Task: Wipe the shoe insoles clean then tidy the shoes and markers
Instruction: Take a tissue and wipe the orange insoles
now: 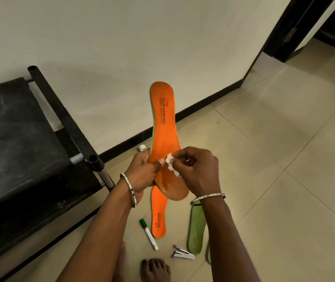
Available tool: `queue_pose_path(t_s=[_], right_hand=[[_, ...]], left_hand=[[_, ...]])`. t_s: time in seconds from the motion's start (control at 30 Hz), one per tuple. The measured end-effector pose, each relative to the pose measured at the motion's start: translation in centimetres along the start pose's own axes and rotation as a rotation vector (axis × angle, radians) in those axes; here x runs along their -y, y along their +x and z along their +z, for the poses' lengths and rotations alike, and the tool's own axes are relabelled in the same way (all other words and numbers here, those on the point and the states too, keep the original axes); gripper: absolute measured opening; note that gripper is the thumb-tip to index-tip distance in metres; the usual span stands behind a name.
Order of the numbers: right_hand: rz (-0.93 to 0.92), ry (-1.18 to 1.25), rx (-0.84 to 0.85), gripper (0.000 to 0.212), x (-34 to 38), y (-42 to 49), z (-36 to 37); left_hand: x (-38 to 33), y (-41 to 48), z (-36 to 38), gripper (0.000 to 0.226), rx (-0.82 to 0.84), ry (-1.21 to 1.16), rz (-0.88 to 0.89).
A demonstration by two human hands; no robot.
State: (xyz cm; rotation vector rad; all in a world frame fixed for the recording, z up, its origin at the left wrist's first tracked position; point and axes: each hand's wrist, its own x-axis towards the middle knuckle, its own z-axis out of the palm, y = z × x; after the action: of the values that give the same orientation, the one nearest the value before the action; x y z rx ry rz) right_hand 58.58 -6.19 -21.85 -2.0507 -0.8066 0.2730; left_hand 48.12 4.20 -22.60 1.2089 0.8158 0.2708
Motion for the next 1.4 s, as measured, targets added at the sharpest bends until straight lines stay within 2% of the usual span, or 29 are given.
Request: queue_pose_path(t_s=[0.07, 0.1, 0.23, 0.3, 0.37, 0.47, 0.53, 0.6, 0.7, 0.77, 0.87, 1.0, 1.03, 1.1, 1.17, 1.27, 1.33, 1.4], right_hand=[[0.008, -0.003, 0.11, 0.006, 0.2, -0.2, 0.1], [0.01, -0.019, 0.11, 0.006, 0.2, -0.2, 0.1], [0.043, -0.128, -0.143, 0.001, -0.6, 0.1, 0.2], [0.053, -0.109, -0.207, 0.002, -0.7, 0.2, 0.2], [0.048, -0.06, -0.123, 0.003, -0.6, 0.1, 0.2], [0.004, -0.056, 0.161, 0.007, 0.0, -0.2, 0.5], [-0.009, -0.073, 0.266, 0.009, 0.1, -0.3, 0.7], [0.0, -0.103, 0.204, 0.009, -0.1, -0.2, 0.8], [0.049, -0.134, -0.096, 0.005, -0.5, -0.1, 0.7], [0.077, -0.123, -0.215, 0.006, -0.7, 0.1, 0.6], [0.075, -0.056, -0.152, 0.005, -0.6, 0.0, 0.7], [0.037, 0.061, 0.147, 0.007, 0.3, -0.2, 0.6], [0.034, 0.063, 0.175, 0.008, 0.3, -0.3, 0.7], [0.032, 0.025, 0.087, 0.005, 0.1, -0.3, 1.0], [0.046, -0.033, -0.103, 0.003, -0.2, -0.2, 1.3], [0.053, -0.1, -0.263, 0.005, -0.5, 0.0, 1.5], [0.038, -0.103, -0.201, 0.007, -0.4, 0.0, 1.4], [0.011, -0.07, -0.053, 0.011, 0.1, -0.2, 1.0]], left_hand=[[0.0, 0.1, -0.1, 0.016, -0.059, -0.025, 0.007], [0.0, 0.1, -0.1, 0.016, -0.074, -0.042, 0.005], [-0.1, 0.1, 0.2, 0.017, -0.059, -0.079, 0.001], [-0.1, 0.1, 0.4, 0.016, -0.054, -0.079, 0.009], [-0.1, 0.2, 0.4, 0.015, -0.08, -0.093, 0.023], [-0.1, 0.4, 0.0, 0.014, -0.165, -0.134, 0.039], [-0.1, 0.6, -0.1, 0.021, -0.215, -0.159, 0.042], [0.0, 0.7, -0.2, 0.018, -0.213, -0.183, 0.043], [-0.1, 0.5, 0.3, 0.016, -0.157, -0.195, 0.03], [0.0, 0.5, 0.6, 0.015, -0.149, -0.196, 0.031], [0.0, 0.7, 0.7, 0.015, -0.171, -0.211, 0.038], [-0.1, 0.7, 0.3, 0.016, -0.19, -0.211, 0.05], [-0.1, 0.8, 0.2, 0.015, -0.191, -0.207, 0.048], [0.1, 0.9, 0.2, 0.014, -0.181, -0.204, 0.039], [0.2, 0.8, 0.5, 0.014, -0.155, -0.205, 0.031], [0.0, 0.7, 1.1, 0.026, -0.134, -0.207, 0.019], [0.0, 0.8, 1.1, 0.024, -0.144, -0.208, 0.019], [0.0, 0.8, 0.8, 0.013, -0.165, -0.207, 0.027]])
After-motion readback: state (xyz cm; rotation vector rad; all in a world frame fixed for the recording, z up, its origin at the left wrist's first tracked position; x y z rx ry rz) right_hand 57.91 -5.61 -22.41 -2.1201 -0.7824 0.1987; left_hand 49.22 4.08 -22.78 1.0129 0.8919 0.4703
